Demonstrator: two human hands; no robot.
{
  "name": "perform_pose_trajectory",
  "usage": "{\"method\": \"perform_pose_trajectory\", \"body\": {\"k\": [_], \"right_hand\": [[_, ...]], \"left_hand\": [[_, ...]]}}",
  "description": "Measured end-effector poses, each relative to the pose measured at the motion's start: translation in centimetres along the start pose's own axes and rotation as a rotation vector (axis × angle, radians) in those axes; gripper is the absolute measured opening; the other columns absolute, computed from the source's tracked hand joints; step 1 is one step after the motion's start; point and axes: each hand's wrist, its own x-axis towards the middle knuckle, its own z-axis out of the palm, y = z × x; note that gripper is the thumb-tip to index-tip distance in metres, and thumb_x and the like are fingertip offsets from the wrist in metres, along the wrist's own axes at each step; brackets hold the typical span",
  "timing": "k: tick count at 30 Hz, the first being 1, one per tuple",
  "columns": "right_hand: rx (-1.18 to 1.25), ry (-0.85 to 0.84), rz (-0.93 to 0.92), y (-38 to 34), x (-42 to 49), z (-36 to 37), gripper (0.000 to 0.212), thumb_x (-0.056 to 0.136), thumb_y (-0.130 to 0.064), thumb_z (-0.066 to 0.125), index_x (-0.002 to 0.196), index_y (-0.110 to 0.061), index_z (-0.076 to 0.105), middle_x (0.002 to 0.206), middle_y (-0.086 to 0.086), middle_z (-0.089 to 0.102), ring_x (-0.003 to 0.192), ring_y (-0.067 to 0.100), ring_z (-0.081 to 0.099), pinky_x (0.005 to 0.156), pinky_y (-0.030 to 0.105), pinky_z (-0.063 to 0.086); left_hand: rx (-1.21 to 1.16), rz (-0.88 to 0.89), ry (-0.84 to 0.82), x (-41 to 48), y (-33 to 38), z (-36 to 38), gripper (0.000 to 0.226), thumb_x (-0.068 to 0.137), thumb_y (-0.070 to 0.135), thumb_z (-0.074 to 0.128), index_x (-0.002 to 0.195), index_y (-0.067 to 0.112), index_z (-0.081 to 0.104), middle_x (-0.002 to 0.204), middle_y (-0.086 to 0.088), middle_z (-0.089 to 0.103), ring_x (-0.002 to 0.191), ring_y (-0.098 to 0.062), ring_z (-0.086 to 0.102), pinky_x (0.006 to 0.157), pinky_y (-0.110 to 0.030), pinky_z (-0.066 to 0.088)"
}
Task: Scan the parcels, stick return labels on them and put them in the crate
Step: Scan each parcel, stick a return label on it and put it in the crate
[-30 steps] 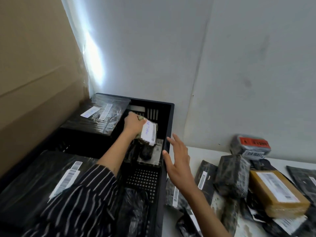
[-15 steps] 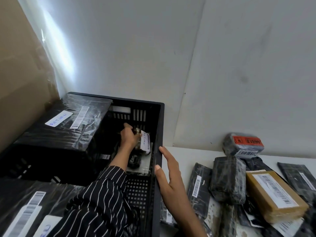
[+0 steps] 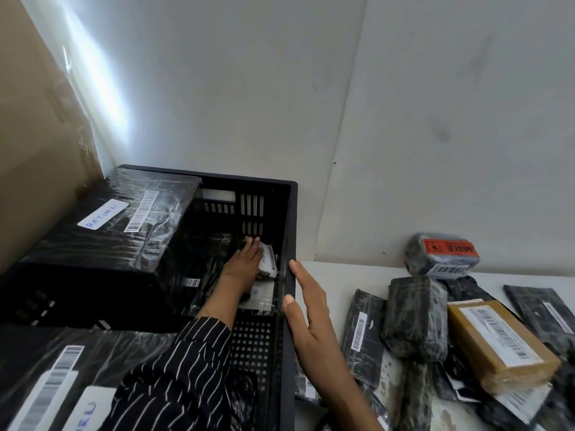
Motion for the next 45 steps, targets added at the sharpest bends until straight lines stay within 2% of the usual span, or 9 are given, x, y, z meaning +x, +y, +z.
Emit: {"method": "perform_pose_trajectory", "body": {"k": [5,9,15,20,26,31,36,42,45], "right_hand": [[-0.014,-0.017,-0.006,0.4,0.2,-0.3,0.046,0.1,-0.03,0.039,0.141,-0.045,0.024,0.144,-0.032,0.024,0.133,-0.017,0.015,0.109,0.016,0.013],[0.055,-0.025,-0.014,0.6,-0.2,-1.4,0.048,0.096,-0.039,0.042,0.143,-0.039,0.03,0.14,-0.031,0.031,0.128,-0.02,0.023,0.101,0.0,0.019],[-0.068,0.236,0.0,5.4,-3.1,-8.0,0.02,0.095,-0.021,0.052,0.113,-0.023,0.06,0.112,-0.009,0.062,0.104,0.003,0.056,0.09,0.02,0.044],[-0.305,0.453,0.236,11.3,-5.1,-15.9,0.008,0.093,-0.015,0.054,0.096,-0.011,0.06,0.094,0.006,0.062,0.08,0.015,0.057,0.07,0.025,0.041],[-0.508,0.373,0.591,16.3,-3.2,-20.2,0.073,0.079,-0.069,0.051,0.106,-0.002,0.049,0.105,0.016,0.053,0.101,0.035,0.056,0.073,0.034,0.044],[-0.374,0.326,0.734,17.4,-1.5,-19.4,0.081,0.08,-0.053,0.065,0.128,0.004,0.035,0.12,0.02,0.055,0.104,0.034,0.057,0.08,0.043,0.052],[-0.343,0.419,0.447,16.0,-2.9,-19.2,0.056,0.079,-0.036,0.072,0.117,-0.008,0.04,0.117,0.01,0.058,0.105,0.029,0.059,0.082,0.039,0.05],[-0.556,0.481,-0.021,12.6,-8.1,-21.7,0.06,0.076,-0.015,0.072,0.127,-0.011,0.041,0.118,0.009,0.05,0.109,0.026,0.047,0.091,0.042,0.045],[-0.677,0.508,-0.256,12.6,-11.9,-24.4,0.054,0.07,0.004,0.068,0.114,-0.013,0.042,0.119,0.013,0.048,0.11,0.028,0.045,0.092,0.035,0.041]], "left_hand": [[-0.182,-0.062,0.06,-1.0,1.4,-2.7,0.064,0.098,0.021,0.045,0.15,0.01,0.011,0.159,-0.008,0.001,0.146,-0.022,0.002,0.117,-0.04,0.003],[-0.476,-0.076,0.368,-2.9,3.1,-6.5,0.044,0.096,0.014,0.047,0.138,0.008,0.04,0.141,-0.017,0.04,0.128,-0.032,0.04,0.108,-0.042,0.031],[-0.73,0.024,0.736,-5.8,7.7,-13.7,0.018,0.092,0.01,0.05,0.106,0.006,0.061,0.104,-0.01,0.058,0.09,-0.019,0.057,0.081,-0.024,0.042],[-0.74,0.153,0.527,-5.5,15.5,-16.2,0.018,0.093,0.015,0.051,0.101,0.005,0.064,0.101,-0.008,0.064,0.092,-0.019,0.058,0.077,-0.02,0.04],[-0.656,0.097,0.082,-3.4,24.6,-9.8,0.029,0.095,0.016,0.047,0.111,-0.001,0.064,0.118,-0.019,0.063,0.111,-0.032,0.056,0.09,-0.031,0.042],[-0.868,0.066,-0.273,-4.6,28.6,-2.6,0.03,0.102,0.024,0.036,0.107,0.01,0.061,0.122,-0.01,0.054,0.114,-0.022,0.05,0.097,-0.029,0.037],[-1.212,-0.092,-0.214,-6.9,30.2,-2.3,0.051,0.1,0.048,0.028,0.131,0.014,0.05,0.128,0.001,0.051,0.122,-0.02,0.046,0.094,-0.028,0.035],[-1.939,-0.266,-0.001,-11.8,30.4,-6.0,0.056,0.092,0.063,0.025,0.111,0.016,0.047,0.108,-0.013,0.062,0.097,-0.029,0.064,0.088,-0.046,0.051],[-2.034,-0.248,0.009,-15.4,31.3,-6.4,0.056,0.087,0.064,0.036,0.105,0.016,0.056,0.102,-0.011,0.067,0.096,-0.027,0.066,0.087,-0.049,0.053]]}}
